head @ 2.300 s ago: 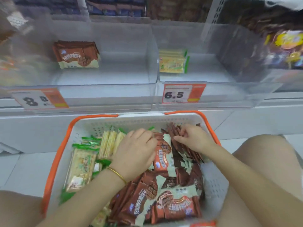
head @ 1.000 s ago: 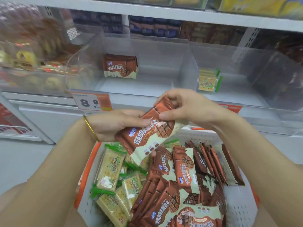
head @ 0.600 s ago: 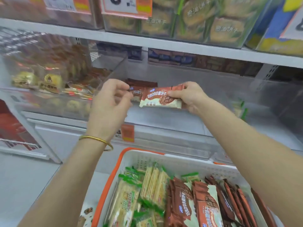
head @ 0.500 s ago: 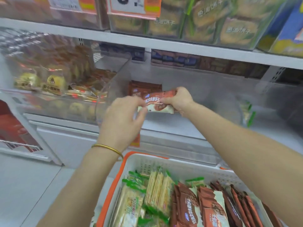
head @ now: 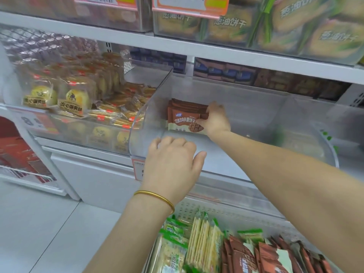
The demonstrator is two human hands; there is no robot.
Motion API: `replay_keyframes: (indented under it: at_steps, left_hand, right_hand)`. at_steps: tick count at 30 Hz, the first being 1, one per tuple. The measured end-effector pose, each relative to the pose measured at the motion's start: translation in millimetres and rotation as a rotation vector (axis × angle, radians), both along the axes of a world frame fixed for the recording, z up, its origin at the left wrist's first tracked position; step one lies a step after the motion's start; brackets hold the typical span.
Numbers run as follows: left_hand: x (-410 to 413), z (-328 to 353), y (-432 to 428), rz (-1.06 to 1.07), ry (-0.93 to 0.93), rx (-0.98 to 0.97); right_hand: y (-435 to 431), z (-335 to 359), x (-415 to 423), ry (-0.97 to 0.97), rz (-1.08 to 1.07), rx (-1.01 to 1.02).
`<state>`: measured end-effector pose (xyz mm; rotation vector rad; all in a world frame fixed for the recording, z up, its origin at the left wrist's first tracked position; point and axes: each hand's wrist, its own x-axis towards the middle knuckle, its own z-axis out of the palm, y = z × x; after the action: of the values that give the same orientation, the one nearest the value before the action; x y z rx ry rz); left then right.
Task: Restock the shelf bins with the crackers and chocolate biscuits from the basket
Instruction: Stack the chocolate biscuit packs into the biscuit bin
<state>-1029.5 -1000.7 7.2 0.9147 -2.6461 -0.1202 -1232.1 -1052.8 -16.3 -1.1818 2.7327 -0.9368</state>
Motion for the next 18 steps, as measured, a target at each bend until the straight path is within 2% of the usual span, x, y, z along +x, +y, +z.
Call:
replay_keyframes:
  at_steps: [8, 16, 18]
  left_hand:
    - [-1, -1, 0, 0.008, 0.021, 0.016]
    - [1, 2, 0, -0.002, 0.01, 0.004]
    - [1, 1, 0, -0.003, 0.055, -0.013]
  right_hand:
    - [-13, 3, 11, -0.2, -0.098, -0.128]
    - [-6, 7, 6, -0.248, -0.108, -0.076]
    - [0, 14, 6, -0.236, -0.108, -0.073]
